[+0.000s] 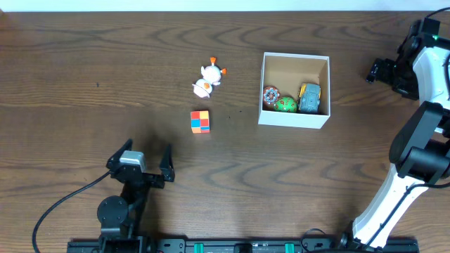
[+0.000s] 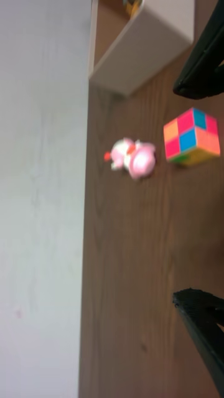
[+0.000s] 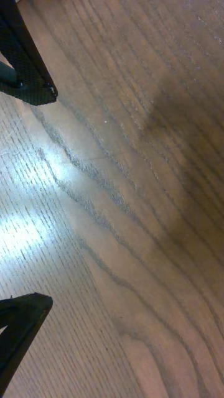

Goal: Pack container
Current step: 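Raise the right gripper out of the box and move it aside, then move the left gripper over the colourful puzzle cube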

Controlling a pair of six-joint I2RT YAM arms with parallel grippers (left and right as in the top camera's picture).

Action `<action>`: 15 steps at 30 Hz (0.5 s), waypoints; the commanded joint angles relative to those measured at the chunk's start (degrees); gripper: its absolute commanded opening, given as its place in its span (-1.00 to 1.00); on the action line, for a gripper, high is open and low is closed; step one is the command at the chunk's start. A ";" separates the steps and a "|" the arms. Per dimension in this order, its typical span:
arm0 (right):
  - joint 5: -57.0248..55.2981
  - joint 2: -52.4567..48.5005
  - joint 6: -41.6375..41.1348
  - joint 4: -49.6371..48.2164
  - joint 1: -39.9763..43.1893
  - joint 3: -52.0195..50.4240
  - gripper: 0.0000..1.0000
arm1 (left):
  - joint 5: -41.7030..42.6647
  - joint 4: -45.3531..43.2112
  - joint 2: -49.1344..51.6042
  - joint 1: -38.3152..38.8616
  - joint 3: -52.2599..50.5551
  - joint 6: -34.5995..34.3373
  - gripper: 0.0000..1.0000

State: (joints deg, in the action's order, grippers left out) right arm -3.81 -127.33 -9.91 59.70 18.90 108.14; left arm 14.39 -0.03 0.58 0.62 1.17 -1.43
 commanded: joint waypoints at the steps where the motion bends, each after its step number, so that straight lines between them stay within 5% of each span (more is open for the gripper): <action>1: 0.20 0.13 -0.57 -0.15 0.44 -0.15 0.98 | 7.56 -0.22 -0.35 0.15 -0.70 -0.07 0.96; 9: 0.17 0.13 -0.57 -0.15 0.44 -0.15 0.99 | 8.98 -0.44 1.49 0.15 6.69 -2.91 0.96; 15: 0.20 0.13 -0.57 -0.15 0.44 -0.15 0.99 | 7.39 3.06 16.63 0.15 19.78 -1.57 0.96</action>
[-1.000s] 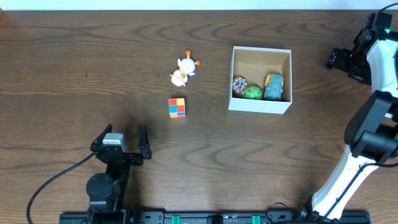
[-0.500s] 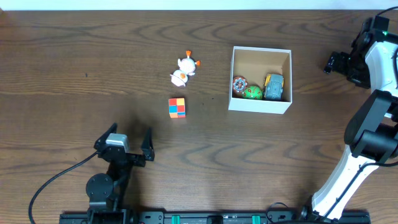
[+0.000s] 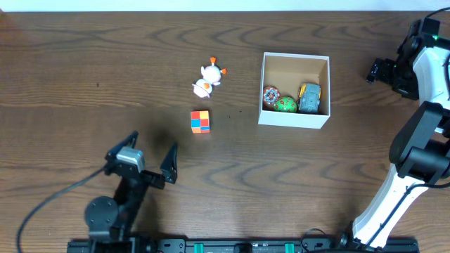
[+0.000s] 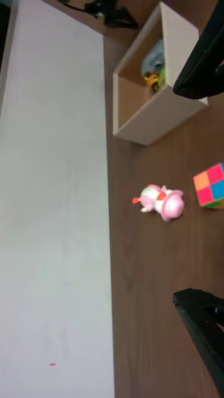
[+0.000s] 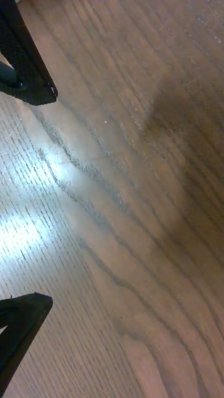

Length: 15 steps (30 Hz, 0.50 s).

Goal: Pack container
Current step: 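Move the left gripper over the colourful puzzle cube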

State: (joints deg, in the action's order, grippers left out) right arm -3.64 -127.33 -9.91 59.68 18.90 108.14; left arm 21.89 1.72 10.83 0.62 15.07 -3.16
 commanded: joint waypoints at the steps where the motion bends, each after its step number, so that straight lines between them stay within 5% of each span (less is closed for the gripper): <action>1: 0.02 0.13 -0.57 -0.13 0.44 -0.15 0.98 | 2.14 3.10 10.91 0.15 9.40 1.05 0.96; 4: 0.02 0.13 -0.57 -0.13 0.44 -0.15 0.98 | 12.09 4.22 20.70 0.15 15.80 7.72 0.96; 10: 0.02 0.13 -0.57 -0.13 0.44 -0.15 0.98 | 20.76 -4.20 32.30 0.22 18.25 5.88 0.96; 15: 0.02 0.13 -0.57 -0.13 0.44 -0.15 0.99 | 10.19 2.12 37.83 3.04 22.88 2.40 0.96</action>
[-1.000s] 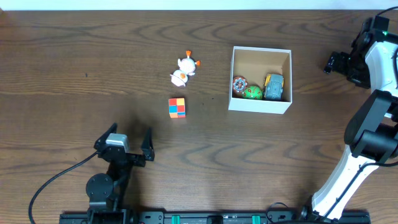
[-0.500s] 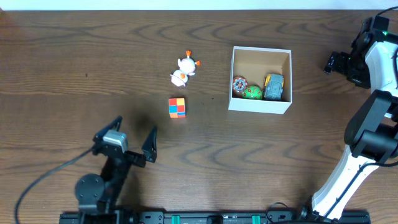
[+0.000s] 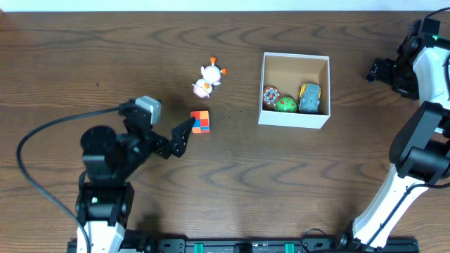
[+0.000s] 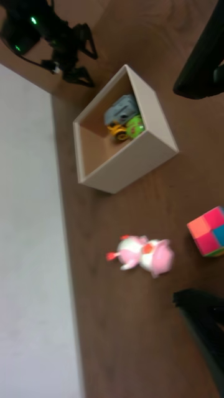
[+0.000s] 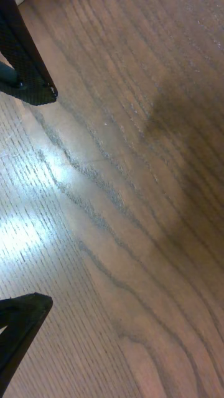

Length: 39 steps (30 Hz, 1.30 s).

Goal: Pack container
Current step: 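Move the left gripper over the colourful puzzle cube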

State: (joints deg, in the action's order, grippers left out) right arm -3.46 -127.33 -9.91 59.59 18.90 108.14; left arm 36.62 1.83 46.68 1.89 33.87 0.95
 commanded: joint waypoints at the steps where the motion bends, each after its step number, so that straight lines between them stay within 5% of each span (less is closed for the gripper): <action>1: -0.15 0.13 -0.57 -0.04 0.44 -0.15 0.99 | -7.45 3.91 2.95 2.75 5.44 -1.68 0.96; 8: -0.15 0.13 -0.57 -0.04 0.44 -0.15 0.98 | -23.87 22.32 13.14 9.22 19.28 -1.60 0.96; 17: -0.17 0.13 -0.57 -0.04 0.44 -0.15 0.99 | -19.96 20.65 18.40 12.98 20.39 -3.17 0.96; 25: -0.15 0.13 -0.57 -0.04 0.44 -0.15 0.99 | -42.10 28.68 23.61 23.17 27.58 -12.41 0.96; 30: -0.15 0.13 -0.57 -0.04 0.44 -0.15 0.98 | -42.03 39.54 33.38 22.18 38.05 -18.34 0.96; 39: -0.15 0.13 -0.57 -0.04 0.44 -0.15 0.99 | -42.01 43.95 45.11 21.90 41.70 -21.31 0.96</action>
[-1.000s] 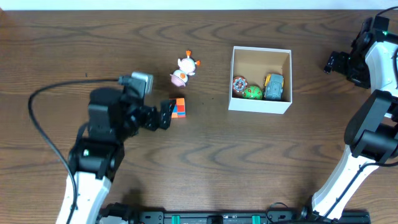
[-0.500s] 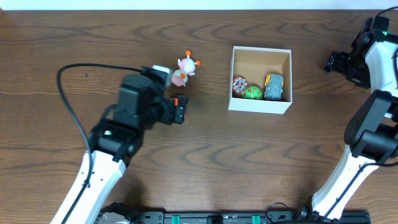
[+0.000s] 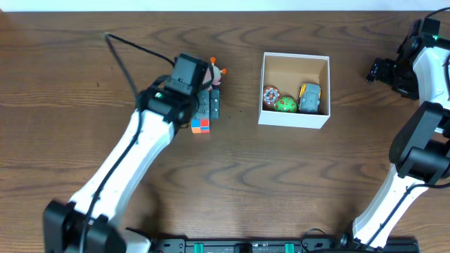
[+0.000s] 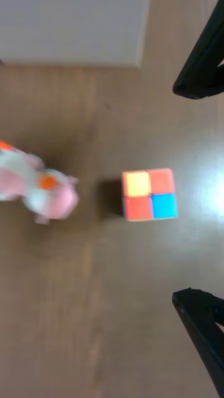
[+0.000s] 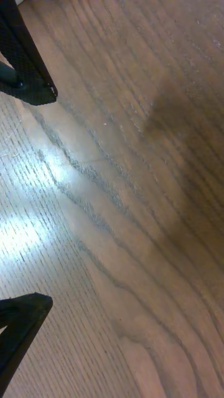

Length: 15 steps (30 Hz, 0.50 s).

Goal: Pack container
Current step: 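Move the left gripper over the colourful puzzle cube, then lower the left gripper onto the puzzle cube and close on it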

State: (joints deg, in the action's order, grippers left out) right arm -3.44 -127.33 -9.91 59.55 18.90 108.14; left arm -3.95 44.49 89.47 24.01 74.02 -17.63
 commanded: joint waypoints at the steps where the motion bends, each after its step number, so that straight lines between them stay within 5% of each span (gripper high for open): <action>1: -0.17 0.13 -0.57 0.00 0.44 -0.15 0.99 | -1.44 2.40 3.98 -0.22 1.75 -3.13 0.96; 15: -0.17 0.13 -0.57 0.00 0.44 -0.15 0.99 | 5.73 1.18 13.35 -4.85 5.20 -0.76 0.96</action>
State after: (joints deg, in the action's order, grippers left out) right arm -3.46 -127.33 -9.91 59.57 18.90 108.14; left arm -1.17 45.80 101.89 20.84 76.47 -19.44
